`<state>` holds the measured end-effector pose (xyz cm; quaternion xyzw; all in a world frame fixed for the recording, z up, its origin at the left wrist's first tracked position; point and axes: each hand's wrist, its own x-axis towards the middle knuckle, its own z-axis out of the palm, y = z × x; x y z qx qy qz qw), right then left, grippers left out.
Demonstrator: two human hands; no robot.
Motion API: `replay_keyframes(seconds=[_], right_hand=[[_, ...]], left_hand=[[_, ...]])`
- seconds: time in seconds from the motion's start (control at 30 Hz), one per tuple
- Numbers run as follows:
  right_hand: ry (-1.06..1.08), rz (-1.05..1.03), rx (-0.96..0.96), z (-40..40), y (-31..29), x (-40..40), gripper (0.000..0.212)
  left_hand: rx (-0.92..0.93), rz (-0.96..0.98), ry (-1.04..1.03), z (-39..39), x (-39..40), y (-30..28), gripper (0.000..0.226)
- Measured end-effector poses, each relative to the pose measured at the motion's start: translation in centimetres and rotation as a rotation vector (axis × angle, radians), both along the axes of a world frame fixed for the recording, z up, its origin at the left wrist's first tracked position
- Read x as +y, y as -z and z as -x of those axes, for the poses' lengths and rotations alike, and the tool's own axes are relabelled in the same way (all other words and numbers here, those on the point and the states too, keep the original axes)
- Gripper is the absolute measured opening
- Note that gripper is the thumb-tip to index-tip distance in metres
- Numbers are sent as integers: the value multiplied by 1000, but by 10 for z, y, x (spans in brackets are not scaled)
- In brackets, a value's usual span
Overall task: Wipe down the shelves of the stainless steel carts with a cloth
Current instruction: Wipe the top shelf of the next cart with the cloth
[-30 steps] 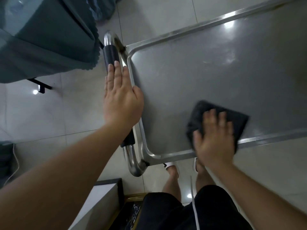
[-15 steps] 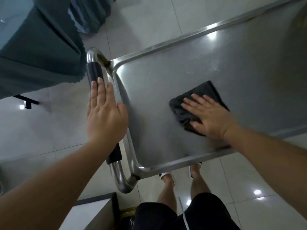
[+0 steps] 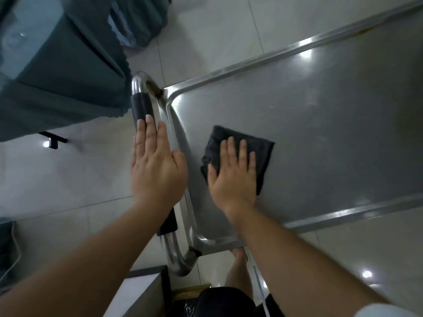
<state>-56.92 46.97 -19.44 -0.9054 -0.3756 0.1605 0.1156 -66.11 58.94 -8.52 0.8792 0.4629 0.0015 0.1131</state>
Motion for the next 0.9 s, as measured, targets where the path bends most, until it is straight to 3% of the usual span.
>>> replay_keyframes(seconds=[0.13, 0.27, 0.33, 0.53, 0.7, 0.8, 0.9], right_hand=[[-665, -41, 69, 49, 0, 11, 71], [-917, 17, 7, -11, 4, -2, 71], [-815, 15, -50, -66, 4, -13, 73], [-121, 126, -67, -253, -3, -65, 80], [399, 151, -15, -282, -3, -53, 85], [429, 102, -43, -219, 0, -9, 83], [156, 83, -11, -138, -4, 40, 78]], left_hand=[[2, -6, -6, -1, -1, -1, 69], [2, 10, -6, 0, 0, 0, 68], [1, 16, -2, 2, 1, 0, 68], [5, 10, 2, 5, 3, 4, 67], [9, 22, 5, 4, 3, 5, 67], [13, 31, 8, 4, 3, 4, 68], [18, 33, 11, 3, 3, 3, 68]])
